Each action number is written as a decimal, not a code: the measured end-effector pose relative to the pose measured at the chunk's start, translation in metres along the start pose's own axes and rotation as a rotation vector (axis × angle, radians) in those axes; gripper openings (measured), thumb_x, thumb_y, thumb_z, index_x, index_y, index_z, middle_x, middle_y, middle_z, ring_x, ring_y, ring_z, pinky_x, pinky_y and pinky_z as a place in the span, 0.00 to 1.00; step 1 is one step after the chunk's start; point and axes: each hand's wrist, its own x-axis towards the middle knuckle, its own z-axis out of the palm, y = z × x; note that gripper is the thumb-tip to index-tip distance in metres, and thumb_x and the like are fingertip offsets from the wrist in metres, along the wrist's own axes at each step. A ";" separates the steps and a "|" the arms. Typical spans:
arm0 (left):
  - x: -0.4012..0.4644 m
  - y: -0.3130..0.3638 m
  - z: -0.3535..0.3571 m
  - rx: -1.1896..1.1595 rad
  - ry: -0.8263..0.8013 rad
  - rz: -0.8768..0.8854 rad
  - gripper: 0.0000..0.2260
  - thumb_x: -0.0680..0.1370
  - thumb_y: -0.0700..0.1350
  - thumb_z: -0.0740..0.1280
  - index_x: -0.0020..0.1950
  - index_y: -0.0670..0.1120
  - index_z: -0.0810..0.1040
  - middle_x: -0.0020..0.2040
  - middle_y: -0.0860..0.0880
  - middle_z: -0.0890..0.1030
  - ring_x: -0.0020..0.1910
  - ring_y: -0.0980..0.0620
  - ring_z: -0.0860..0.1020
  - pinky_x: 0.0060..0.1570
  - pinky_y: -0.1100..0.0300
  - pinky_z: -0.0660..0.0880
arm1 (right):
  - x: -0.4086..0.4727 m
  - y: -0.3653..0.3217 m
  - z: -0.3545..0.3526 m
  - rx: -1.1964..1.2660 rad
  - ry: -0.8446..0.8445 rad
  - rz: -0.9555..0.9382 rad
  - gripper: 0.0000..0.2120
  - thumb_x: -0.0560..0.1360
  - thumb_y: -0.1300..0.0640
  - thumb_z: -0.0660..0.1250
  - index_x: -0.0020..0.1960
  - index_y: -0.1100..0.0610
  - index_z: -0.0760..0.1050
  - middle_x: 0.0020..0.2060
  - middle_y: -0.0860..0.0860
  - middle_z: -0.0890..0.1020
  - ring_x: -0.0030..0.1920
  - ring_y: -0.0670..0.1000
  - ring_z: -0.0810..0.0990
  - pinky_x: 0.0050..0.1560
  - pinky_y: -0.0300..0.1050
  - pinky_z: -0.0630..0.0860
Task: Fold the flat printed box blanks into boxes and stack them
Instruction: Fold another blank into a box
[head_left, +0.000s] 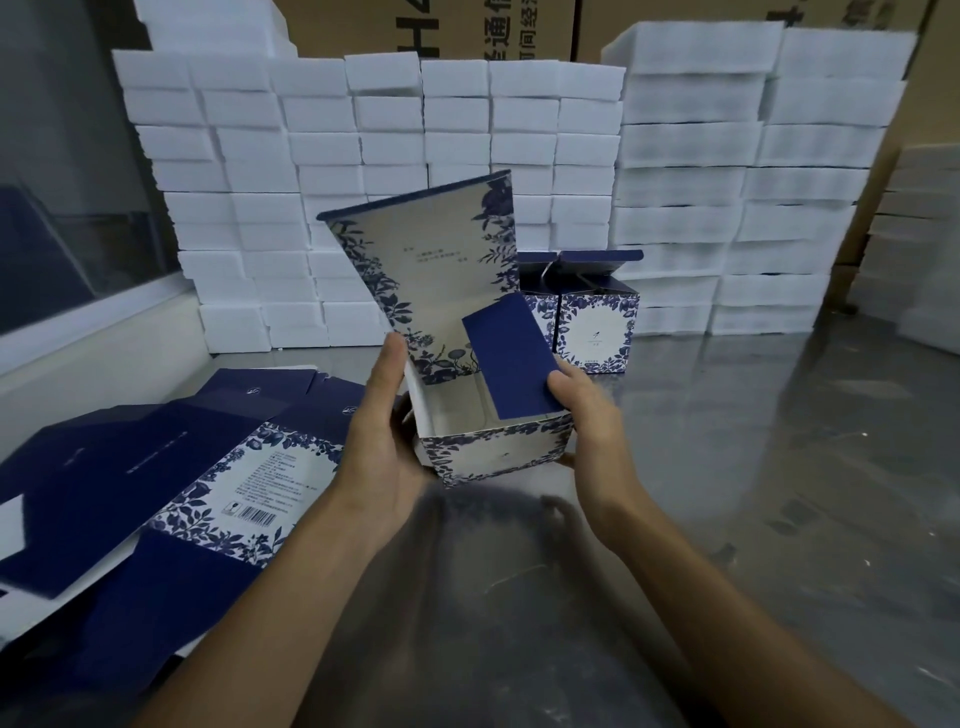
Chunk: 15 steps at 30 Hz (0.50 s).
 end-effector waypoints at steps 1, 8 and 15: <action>0.001 0.000 0.000 0.001 0.029 -0.002 0.39 0.64 0.63 0.74 0.70 0.47 0.73 0.64 0.41 0.79 0.63 0.40 0.78 0.65 0.33 0.70 | 0.000 0.001 0.000 -0.001 0.008 0.001 0.26 0.71 0.42 0.61 0.67 0.49 0.76 0.57 0.47 0.85 0.53 0.42 0.83 0.48 0.34 0.77; 0.008 0.001 -0.006 0.167 0.192 0.023 0.39 0.54 0.63 0.76 0.63 0.53 0.73 0.61 0.45 0.76 0.65 0.40 0.73 0.64 0.31 0.67 | -0.001 0.003 0.000 0.000 0.068 0.007 0.24 0.70 0.42 0.62 0.65 0.42 0.74 0.62 0.46 0.81 0.57 0.43 0.81 0.56 0.44 0.77; 0.015 -0.010 -0.010 0.311 0.242 0.266 0.24 0.65 0.51 0.78 0.59 0.57 0.74 0.54 0.52 0.83 0.54 0.52 0.83 0.55 0.49 0.79 | -0.006 0.003 0.008 -0.107 0.071 -0.154 0.29 0.72 0.43 0.66 0.70 0.51 0.73 0.65 0.53 0.78 0.65 0.51 0.78 0.65 0.52 0.76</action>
